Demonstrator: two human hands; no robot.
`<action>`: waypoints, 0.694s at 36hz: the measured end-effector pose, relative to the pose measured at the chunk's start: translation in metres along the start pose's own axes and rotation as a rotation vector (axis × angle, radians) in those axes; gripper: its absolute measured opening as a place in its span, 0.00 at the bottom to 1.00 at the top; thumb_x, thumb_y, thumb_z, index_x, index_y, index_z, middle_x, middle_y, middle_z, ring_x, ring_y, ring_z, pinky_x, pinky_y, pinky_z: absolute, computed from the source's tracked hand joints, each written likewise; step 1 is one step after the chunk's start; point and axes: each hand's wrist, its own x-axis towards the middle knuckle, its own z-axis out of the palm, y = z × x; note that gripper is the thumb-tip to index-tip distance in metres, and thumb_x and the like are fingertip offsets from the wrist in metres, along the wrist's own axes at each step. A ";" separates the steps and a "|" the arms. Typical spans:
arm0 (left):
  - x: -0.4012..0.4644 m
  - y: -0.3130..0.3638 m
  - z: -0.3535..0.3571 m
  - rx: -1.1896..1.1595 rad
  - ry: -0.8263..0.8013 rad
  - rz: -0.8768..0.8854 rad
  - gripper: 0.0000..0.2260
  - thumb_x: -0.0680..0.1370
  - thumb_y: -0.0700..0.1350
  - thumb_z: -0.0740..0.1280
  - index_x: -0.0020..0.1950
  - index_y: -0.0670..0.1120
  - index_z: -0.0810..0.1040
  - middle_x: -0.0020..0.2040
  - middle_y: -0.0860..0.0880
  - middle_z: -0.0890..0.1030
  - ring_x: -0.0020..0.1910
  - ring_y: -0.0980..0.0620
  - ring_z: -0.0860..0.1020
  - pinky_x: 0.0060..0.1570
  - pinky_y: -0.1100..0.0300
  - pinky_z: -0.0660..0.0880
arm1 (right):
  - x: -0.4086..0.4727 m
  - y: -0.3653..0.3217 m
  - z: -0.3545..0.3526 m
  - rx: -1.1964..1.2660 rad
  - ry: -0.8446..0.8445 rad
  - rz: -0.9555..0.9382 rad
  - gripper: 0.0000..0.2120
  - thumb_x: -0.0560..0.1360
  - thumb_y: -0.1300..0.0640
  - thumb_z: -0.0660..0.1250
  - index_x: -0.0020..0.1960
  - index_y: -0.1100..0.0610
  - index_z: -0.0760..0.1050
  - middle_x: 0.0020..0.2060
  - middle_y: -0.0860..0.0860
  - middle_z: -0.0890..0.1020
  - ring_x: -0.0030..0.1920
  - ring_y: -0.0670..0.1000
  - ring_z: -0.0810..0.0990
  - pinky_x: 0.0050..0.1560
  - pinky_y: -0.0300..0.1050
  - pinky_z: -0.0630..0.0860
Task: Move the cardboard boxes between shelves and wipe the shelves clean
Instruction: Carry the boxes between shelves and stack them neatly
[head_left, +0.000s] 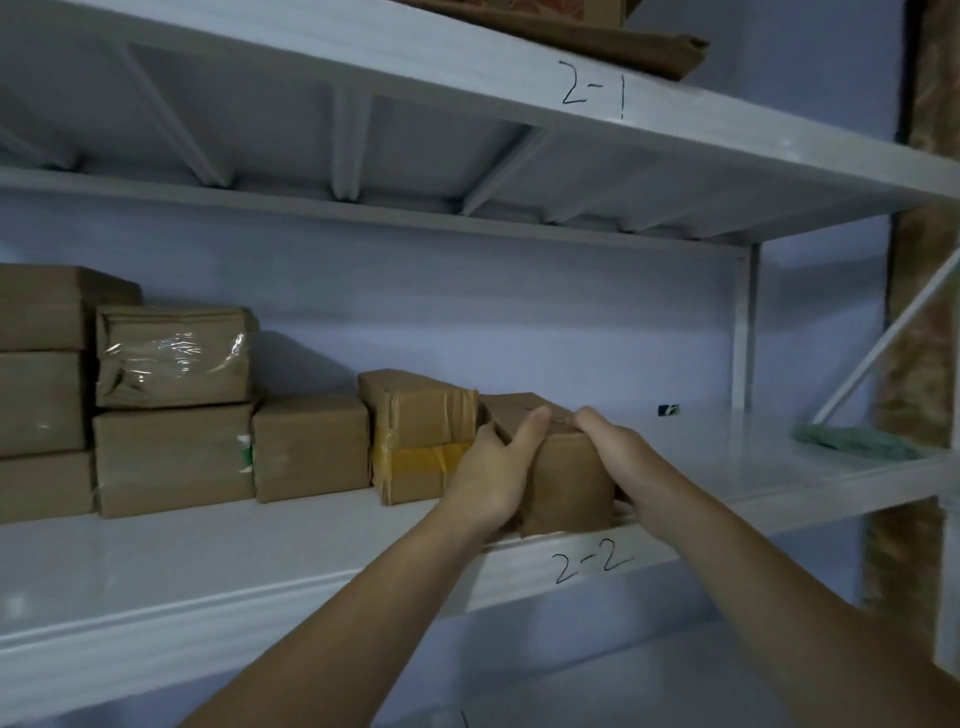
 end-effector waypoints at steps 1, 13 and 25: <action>0.003 -0.001 0.001 0.005 0.011 -0.006 0.36 0.76 0.73 0.59 0.71 0.47 0.73 0.63 0.51 0.80 0.60 0.50 0.78 0.57 0.55 0.74 | 0.004 0.001 0.000 0.006 -0.011 -0.019 0.19 0.78 0.40 0.62 0.57 0.53 0.79 0.51 0.56 0.85 0.50 0.55 0.84 0.50 0.50 0.81; 0.019 -0.006 0.009 0.102 0.173 0.053 0.16 0.80 0.65 0.64 0.41 0.54 0.77 0.37 0.57 0.80 0.33 0.63 0.79 0.34 0.68 0.75 | 0.035 0.016 -0.020 -0.035 -0.210 -0.181 0.33 0.67 0.28 0.70 0.61 0.48 0.71 0.56 0.47 0.82 0.55 0.47 0.83 0.61 0.54 0.80; 0.024 0.001 0.014 0.587 0.407 0.009 0.31 0.76 0.73 0.58 0.34 0.47 0.78 0.33 0.47 0.79 0.37 0.47 0.78 0.37 0.53 0.69 | 0.071 0.025 -0.015 -0.114 -0.230 -0.327 0.38 0.74 0.30 0.67 0.71 0.55 0.67 0.64 0.51 0.78 0.63 0.52 0.78 0.67 0.52 0.74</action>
